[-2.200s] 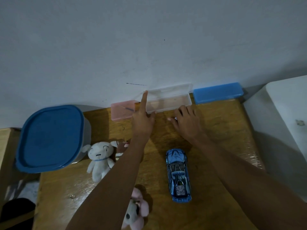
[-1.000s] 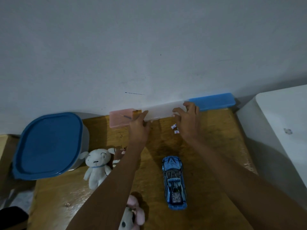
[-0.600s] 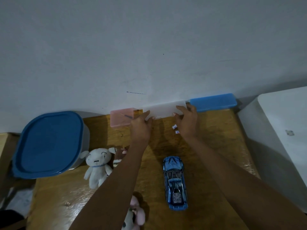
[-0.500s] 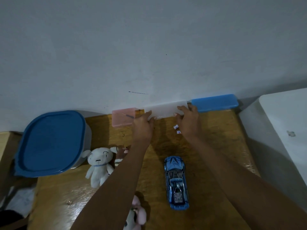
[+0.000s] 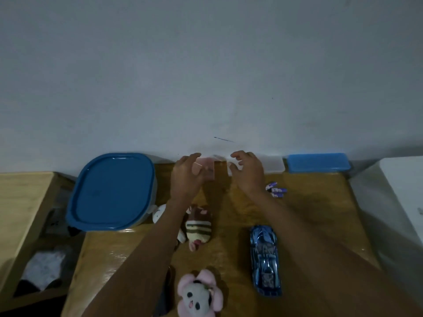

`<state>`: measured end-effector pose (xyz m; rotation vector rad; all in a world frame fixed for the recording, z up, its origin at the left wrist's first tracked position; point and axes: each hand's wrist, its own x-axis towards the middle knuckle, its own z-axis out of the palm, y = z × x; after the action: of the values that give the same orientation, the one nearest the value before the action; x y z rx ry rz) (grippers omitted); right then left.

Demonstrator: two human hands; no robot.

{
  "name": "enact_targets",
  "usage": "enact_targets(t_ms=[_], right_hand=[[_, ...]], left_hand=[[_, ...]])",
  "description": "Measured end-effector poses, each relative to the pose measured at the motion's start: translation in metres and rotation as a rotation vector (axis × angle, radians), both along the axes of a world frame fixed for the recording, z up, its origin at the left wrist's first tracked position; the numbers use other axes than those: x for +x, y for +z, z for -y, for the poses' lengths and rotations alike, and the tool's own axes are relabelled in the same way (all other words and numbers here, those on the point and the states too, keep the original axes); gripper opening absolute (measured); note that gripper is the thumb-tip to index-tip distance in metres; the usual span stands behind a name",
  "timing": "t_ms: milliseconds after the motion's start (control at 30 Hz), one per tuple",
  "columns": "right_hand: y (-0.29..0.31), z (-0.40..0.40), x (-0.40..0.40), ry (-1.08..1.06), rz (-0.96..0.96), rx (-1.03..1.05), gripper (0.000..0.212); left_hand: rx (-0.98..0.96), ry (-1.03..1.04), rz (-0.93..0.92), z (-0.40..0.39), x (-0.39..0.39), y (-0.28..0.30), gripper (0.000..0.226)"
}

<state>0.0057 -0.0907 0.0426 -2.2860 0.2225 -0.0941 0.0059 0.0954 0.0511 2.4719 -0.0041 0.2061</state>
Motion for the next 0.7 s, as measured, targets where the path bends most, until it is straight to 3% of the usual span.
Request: enact_targets(t_ms=[267,367,533,700], right_hand=[[-0.029,-0.063,-0.005,0.180,-0.093,-0.009,0.050],[-0.039,-0.069,-0.003,0.164,-0.105,-0.020,0.051],[-0.046,-0.069,0.000,0.158,-0.020,-0.056,0.047],[-0.049,-0.069,-0.005,0.161,0.078,-0.105,0.035]], left_hand=[[-0.210,-0.085,-0.149,-0.046,0.003,-0.043,0.070],[-0.293,-0.082,-0.151,-0.052,0.009,-0.052,0.065],[-0.227,-0.099,-0.132,-0.058,0.018,-0.061,0.044],[-0.275,-0.106,-0.114,-0.059,0.018,-0.063,0.046]])
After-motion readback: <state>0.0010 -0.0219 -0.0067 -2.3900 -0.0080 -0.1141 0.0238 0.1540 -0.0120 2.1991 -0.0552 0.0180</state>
